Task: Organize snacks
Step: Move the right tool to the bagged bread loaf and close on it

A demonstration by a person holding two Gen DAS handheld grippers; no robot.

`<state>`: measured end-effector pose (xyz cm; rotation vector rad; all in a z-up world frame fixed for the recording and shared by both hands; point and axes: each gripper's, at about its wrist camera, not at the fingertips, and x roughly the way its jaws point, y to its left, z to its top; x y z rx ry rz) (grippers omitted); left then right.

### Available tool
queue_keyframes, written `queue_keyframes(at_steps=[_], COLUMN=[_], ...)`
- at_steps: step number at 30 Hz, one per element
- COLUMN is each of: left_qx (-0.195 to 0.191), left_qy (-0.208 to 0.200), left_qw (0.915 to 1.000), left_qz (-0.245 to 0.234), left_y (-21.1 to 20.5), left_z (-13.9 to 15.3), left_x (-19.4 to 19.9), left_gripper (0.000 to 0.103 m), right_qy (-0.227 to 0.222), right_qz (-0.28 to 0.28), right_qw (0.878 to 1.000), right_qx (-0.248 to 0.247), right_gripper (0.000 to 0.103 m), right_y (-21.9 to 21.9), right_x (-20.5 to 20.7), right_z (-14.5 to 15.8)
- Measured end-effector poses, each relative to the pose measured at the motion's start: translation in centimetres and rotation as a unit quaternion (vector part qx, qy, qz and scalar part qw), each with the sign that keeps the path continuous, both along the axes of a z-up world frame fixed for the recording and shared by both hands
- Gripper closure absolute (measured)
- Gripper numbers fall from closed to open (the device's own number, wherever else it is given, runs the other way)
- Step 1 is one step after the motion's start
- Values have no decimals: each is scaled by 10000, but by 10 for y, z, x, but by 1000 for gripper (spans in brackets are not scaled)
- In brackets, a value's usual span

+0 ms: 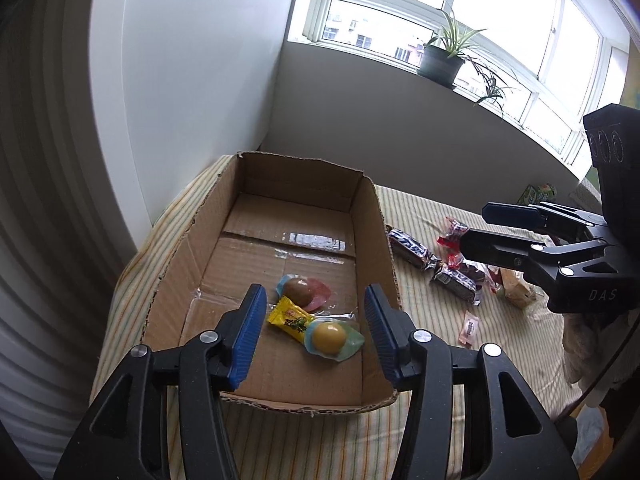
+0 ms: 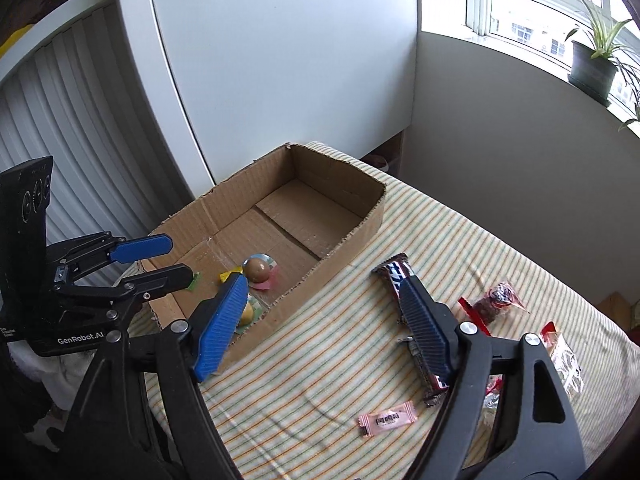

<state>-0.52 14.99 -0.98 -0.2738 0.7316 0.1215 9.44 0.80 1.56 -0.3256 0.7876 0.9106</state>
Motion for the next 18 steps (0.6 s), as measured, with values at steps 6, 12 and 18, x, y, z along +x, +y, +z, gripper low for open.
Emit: queue_keyframes(at_steps=[6, 12, 18], left_qx=[-50, -137, -219], left_qy=[-70, -119, -114], left_qw=[9996, 9983, 9956], left_qz=[-267, -561, -900], left_y=[-23, -49, -79], left_z=[6, 9, 7], left_x=[9, 26, 45], left_gripper=[52, 51, 51], right_qy=[-48, 88, 292], right_qz=[-436, -929, -1438], right_qw=[9990, 9955, 9889], right_qx=[96, 152, 214], right_gripper=[12, 12, 12], right_y=[-49, -106, -161], right_x=[12, 28, 47], right_z=[7, 3, -7])
